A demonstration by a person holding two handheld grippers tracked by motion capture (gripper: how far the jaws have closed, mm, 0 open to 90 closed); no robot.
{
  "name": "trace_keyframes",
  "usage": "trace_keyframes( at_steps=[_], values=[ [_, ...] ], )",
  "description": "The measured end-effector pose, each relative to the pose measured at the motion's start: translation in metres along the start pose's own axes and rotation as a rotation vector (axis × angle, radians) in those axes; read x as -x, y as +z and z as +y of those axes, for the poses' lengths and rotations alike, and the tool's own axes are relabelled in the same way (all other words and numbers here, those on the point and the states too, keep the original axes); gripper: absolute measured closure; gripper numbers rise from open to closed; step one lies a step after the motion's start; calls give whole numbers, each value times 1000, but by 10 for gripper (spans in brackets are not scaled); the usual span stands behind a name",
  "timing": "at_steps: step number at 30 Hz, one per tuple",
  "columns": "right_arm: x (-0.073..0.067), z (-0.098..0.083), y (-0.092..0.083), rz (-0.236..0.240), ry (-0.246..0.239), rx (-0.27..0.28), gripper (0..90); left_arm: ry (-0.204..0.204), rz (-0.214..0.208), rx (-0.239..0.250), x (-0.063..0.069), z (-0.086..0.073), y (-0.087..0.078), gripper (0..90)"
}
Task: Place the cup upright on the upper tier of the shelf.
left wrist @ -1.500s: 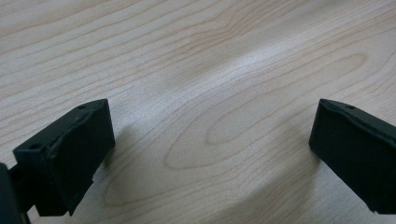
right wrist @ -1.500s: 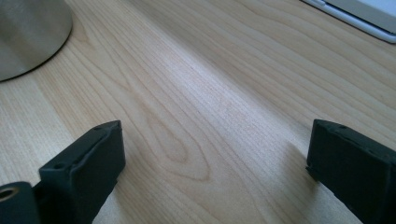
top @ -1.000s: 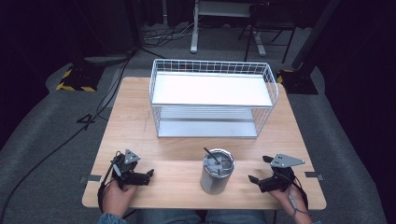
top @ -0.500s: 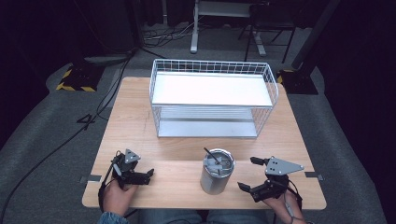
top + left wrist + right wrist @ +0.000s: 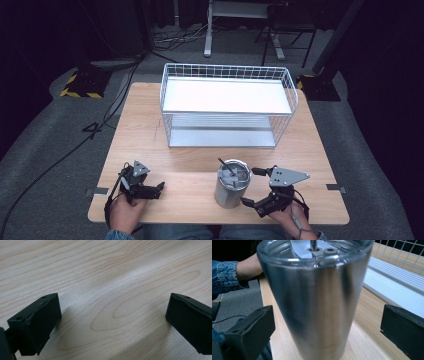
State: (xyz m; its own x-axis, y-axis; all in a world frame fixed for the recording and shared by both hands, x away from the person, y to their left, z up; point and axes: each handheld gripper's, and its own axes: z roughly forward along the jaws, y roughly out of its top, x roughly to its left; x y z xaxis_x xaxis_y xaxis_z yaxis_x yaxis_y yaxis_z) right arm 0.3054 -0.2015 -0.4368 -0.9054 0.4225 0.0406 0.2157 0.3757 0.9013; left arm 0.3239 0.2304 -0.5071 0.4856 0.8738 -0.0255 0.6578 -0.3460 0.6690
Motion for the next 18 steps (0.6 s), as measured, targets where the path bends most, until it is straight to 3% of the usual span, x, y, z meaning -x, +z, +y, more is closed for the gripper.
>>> trace_keyframes(
  at_steps=[12, 18],
  values=[
    [-2, 8, 34, 52, -14, 5, 0, 1, -1, 0, 0, 0, 0, 6],
    [-3, 6, 46, 52, -19, 10, 0, 1, -1, 0, 0, 0, 0, 5]
  ],
)
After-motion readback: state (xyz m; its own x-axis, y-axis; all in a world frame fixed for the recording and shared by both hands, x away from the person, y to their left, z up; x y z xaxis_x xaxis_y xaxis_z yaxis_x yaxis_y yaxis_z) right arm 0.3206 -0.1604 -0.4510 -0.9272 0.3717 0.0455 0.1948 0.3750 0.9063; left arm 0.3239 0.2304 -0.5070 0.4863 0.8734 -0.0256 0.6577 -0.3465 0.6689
